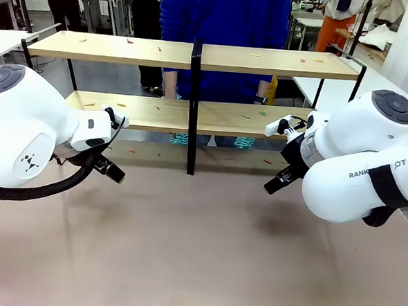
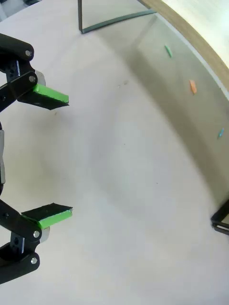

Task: Clean the shelves.
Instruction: Pick up the Duster when the human hands it over.

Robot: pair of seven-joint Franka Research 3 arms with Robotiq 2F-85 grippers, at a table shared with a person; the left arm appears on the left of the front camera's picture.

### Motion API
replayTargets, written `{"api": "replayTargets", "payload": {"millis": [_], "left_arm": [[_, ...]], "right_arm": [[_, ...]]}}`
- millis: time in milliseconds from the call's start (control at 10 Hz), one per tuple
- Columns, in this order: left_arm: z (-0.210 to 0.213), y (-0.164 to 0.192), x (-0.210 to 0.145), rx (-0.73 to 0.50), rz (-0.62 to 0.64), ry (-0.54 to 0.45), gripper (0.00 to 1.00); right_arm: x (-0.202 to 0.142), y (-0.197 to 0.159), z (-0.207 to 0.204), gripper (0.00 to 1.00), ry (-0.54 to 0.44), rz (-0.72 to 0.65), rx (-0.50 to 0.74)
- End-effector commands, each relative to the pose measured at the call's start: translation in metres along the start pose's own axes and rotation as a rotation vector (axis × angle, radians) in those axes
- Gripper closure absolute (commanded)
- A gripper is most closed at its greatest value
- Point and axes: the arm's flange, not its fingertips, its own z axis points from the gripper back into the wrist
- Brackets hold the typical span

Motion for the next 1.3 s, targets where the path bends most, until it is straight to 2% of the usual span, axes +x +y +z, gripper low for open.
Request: {"api": "replayTargets", "payload": {"millis": [0, 900, 1000, 1100, 1200], "left_arm": [[0.0, 0.0, 0.0, 0.0, -0.001, 0.0, 0.0], [0.0, 0.0, 0.0, 0.0, 0.0, 0.0, 0.0], [0.02, -0.003, -0.005, -0.041, -0.012, -0.061, 0.0], [0.08, -0.006, -0.019, 0.016, -0.067, -0.133, 0.0], [0.144, -0.016, -0.033, 0.084, -0.107, -0.263, 0.0]], "right_arm": [[0.0, 0.0, 0.0, 0.0, 0.0, -0.001, 0.0], [0.0, 0.0, 0.0, 0.0, 0.0, 0.0, 0.0], [-0.001, 0.005, 0.014, 0.0, 0.029, 0.007, 0.001], [0.0, 0.002, 0.073, 0.0, -0.047, -0.024, -0.067], [-0.002, -0.003, 0.135, 0.0, -0.122, -0.001, -0.127]]}}
